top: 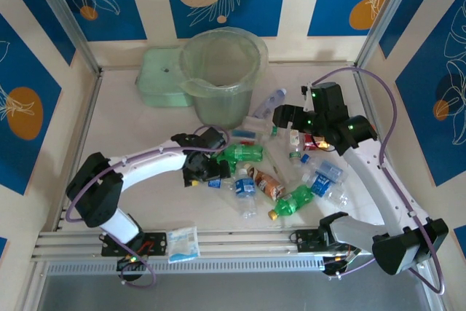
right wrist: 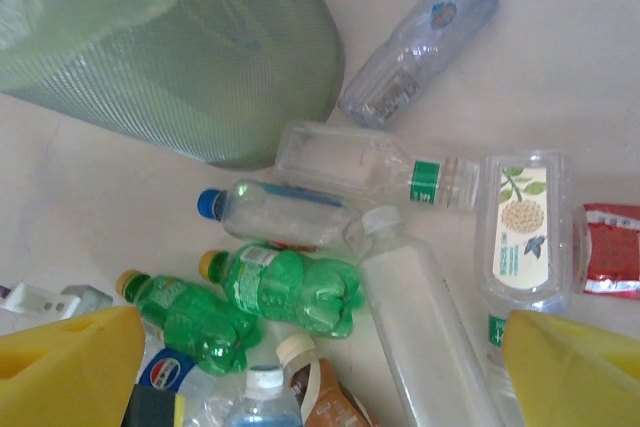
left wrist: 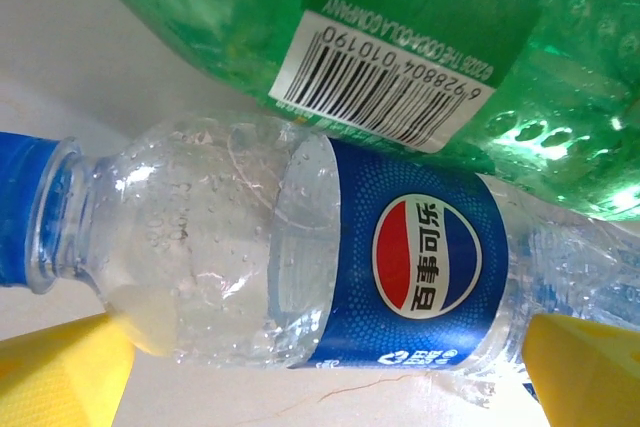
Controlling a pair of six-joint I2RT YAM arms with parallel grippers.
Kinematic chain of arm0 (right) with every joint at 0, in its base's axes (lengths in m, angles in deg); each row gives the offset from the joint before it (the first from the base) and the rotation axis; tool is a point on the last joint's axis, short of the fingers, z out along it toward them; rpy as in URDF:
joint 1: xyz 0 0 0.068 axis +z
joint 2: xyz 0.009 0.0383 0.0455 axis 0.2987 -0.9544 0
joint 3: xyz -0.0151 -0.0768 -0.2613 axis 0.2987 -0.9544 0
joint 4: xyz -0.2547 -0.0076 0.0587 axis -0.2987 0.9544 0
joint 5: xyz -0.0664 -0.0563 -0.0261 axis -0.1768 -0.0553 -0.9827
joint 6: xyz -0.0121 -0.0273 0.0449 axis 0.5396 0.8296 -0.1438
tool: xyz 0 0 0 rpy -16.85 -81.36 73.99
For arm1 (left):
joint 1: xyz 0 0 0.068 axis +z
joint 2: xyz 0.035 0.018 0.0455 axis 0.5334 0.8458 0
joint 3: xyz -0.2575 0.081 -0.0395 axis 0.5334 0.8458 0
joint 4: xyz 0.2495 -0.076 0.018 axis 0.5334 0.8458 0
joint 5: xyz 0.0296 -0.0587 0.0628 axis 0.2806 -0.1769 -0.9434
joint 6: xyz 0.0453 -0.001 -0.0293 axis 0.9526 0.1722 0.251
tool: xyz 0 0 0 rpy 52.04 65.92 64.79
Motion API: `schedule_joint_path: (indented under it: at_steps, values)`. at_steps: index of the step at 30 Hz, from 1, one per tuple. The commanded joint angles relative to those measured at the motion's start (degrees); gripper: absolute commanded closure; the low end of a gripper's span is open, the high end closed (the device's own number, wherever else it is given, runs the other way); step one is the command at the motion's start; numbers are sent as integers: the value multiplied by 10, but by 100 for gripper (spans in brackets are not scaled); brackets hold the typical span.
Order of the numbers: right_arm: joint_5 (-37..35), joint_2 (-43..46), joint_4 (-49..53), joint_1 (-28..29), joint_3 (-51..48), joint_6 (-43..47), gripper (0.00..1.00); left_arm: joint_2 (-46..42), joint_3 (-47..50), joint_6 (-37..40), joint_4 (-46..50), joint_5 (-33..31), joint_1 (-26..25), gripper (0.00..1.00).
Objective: Put the plastic bottles in the bin
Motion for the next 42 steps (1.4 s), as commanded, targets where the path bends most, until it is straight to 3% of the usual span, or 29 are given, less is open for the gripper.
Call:
schedule_joint_path:
  at_steps: [1,7,13,16,22,29,35,42]
  values:
    - [17,14,-9,5,-16,2,7,14,34,1,61,-39,22,1]
    - [30,22,-1,15,-27,4,7,-43,60,35,114,-66,51,1]
    - [55,20,-15,98,-67,13,12,-105,62,14,91,-65,57,1]
    - [37,19,-19,149,-83,7,13,-122,76,-25,95,-67,57,1]
    - [37,17,-31,191,-93,-2,10,-155,121,-129,57,-40,60,1]
    - [32,-18,-48,250,-84,4,9,-173,134,-199,22,-87,71,1]
    - [25,-40,-62,280,-74,5,9,-149,127,-249,7,-138,71,1]
    - [12,-46,-63,294,-72,6,9,-145,144,-358,5,-134,67,1]
